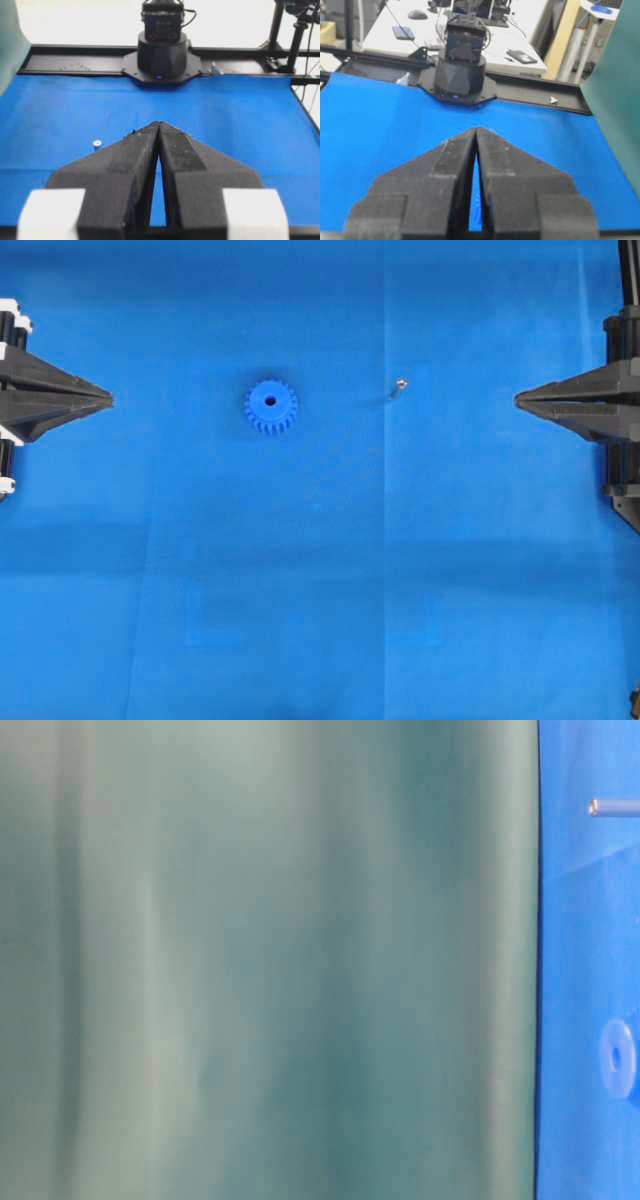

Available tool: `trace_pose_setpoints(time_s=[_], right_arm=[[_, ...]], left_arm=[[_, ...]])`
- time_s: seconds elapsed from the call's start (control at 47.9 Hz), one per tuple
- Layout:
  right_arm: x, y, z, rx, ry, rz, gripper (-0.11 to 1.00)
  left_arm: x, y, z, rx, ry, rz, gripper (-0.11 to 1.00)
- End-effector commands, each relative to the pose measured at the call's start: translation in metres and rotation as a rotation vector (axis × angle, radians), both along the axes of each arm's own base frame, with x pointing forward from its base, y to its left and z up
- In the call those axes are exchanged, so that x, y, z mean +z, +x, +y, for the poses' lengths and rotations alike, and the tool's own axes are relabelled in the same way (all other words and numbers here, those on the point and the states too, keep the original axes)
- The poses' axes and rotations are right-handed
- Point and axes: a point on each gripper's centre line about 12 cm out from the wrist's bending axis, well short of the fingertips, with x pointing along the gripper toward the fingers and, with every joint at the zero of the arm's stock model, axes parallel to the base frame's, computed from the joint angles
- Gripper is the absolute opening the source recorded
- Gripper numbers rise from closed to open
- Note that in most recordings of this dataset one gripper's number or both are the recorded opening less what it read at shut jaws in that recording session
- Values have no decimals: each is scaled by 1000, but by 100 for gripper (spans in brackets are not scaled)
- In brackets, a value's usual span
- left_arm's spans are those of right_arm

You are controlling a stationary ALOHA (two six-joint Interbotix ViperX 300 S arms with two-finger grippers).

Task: Insert the shaft placed at a random location into the center hole of the small gear at another random location.
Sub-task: 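Move the open right gripper toward the upright silver shaft, then close the right gripper around the silver shaft and lift it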

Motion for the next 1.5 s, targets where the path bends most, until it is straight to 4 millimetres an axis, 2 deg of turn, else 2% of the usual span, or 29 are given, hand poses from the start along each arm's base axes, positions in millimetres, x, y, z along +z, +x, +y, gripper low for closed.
trace_pose_setpoints(time_s=[0.0, 0.104, 0.292, 0.438, 0.522, 0.563, 0.647, 0.835, 0.876, 1.001, 1.189, 1.314, 1.481], right_arm=[[2, 1, 0, -2, -17, -1, 0], [-4, 8, -4, -17, -7, 34, -6], [-19, 19, -16, -76, 5, 66, -6], [-42, 34, -31, -138, 32, 121, -5], [-56, 43, -38, -166, 45, 146, 0], [-64, 48, -42, -180, 55, 164, 4], [-82, 58, -51, -218, 77, 204, 20], [-120, 75, -69, -299, 121, 262, 73], [-128, 78, -71, -308, 124, 271, 79], [-153, 86, -78, -344, 141, 314, 69], [-186, 96, -84, -385, 163, 385, 70], [-196, 96, -85, -396, 167, 405, 70], [-198, 96, -81, -385, 172, 409, 69]], left_arm=[[7, 1, 0, -2, 1, -18, 0], [9, 0, 0, -2, 4, -23, 0], [10, -1, 0, -1, 15, -31, 0], [11, -2, 0, -1, 14, -34, 0], [11, -3, 0, -1, 15, -37, 0], [11, -3, 0, -1, 15, -37, 0], [10, -3, 0, -1, 15, -35, 0], [8, -3, 0, -1, 14, -31, 0], [7, -4, 0, -1, 12, -29, 0], [6, -4, 0, -1, 14, -28, 0], [4, -4, 0, -1, 12, -25, 0], [3, -5, 0, -2, 9, -21, 0], [2, -5, 0, -2, 6, -18, 0]])
